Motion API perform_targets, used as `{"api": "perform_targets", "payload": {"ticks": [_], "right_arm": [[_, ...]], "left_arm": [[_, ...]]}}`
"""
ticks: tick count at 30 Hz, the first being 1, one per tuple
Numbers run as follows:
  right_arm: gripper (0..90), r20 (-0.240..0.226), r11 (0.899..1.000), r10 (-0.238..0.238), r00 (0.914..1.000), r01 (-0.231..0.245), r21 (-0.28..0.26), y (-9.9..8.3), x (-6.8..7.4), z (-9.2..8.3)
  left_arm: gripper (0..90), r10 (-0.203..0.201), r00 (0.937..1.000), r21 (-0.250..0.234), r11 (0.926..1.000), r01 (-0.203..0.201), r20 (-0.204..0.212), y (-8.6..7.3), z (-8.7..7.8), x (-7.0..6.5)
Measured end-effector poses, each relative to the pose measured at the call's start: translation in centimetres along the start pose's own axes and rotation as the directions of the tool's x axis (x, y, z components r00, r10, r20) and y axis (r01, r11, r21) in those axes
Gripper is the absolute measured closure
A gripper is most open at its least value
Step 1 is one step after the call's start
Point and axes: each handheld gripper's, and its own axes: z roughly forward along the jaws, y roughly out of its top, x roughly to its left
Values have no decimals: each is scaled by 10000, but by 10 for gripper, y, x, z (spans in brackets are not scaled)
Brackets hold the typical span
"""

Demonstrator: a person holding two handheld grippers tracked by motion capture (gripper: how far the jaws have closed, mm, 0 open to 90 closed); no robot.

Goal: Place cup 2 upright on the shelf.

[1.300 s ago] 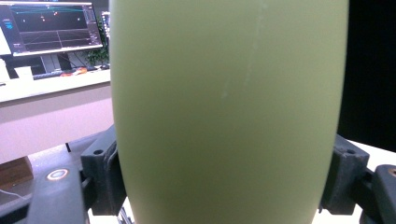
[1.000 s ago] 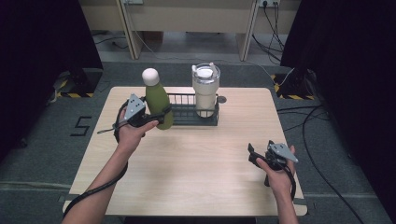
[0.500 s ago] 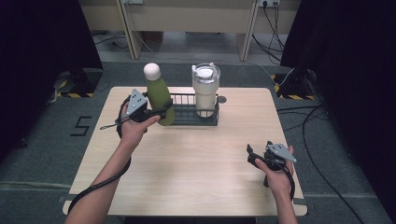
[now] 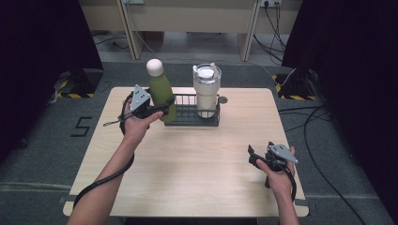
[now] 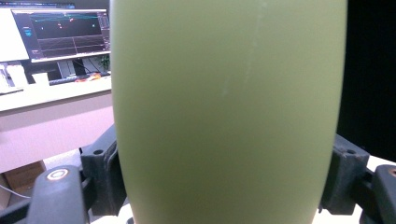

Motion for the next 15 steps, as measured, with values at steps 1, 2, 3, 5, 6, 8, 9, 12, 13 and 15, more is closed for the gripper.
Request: {"api": "perform_targets", "payload": {"ticks": [1, 2, 3, 5, 6, 8, 9, 12, 13, 15], "right_arm": [[154, -9, 10000, 2, 10000, -2, 28, 0, 0, 0], [154, -9, 10000, 2, 10000, -2, 26, 0, 0, 0], [154, -18, 10000, 9, 10000, -9, 9, 0, 0, 0], [155, -17, 10000, 26, 10000, -26, -6, 0, 1, 0], [155, -17, 10000, 26, 10000, -26, -6, 0, 1, 0], [155, -22, 10000, 21, 10000, -21, -19, 0, 1, 0], [154, -20, 10000, 31, 10000, -31, -21, 0, 1, 0], [155, -19, 10000, 5, 10000, -5, -32, 0, 0, 0], [155, -19, 10000, 5, 10000, -5, -32, 0, 0, 0], [155, -7, 10000, 14, 10000, -14, -35, 0, 0, 0]], "left_arm": [[203, -70, 10000, 72, 9999, 70, 36, 0, 1, 0], [203, -66, 10000, 56, 10000, 66, 38, 2, 3, 0], [203, -66, 10000, 56, 10000, 66, 38, 2, 3, 0], [203, -73, 10000, 29, 10000, 73, 20, 3, 6, 0], [203, -73, 10000, 29, 10000, 73, 20, 3, 6, 0], [203, -67, 10000, 24, 10000, 67, 4, 5, 9, 1], [203, -77, 10000, 21, 10000, 77, -2, 5, 10, 1], [203, -81, 10000, 30, 10000, 81, -2, 6, 13, 1], [203, -81, 10000, 30, 10000, 81, -2, 6, 13, 1], [203, -27, 10000, -29, 10000, 26, -45, 6, 15, 2]]}}
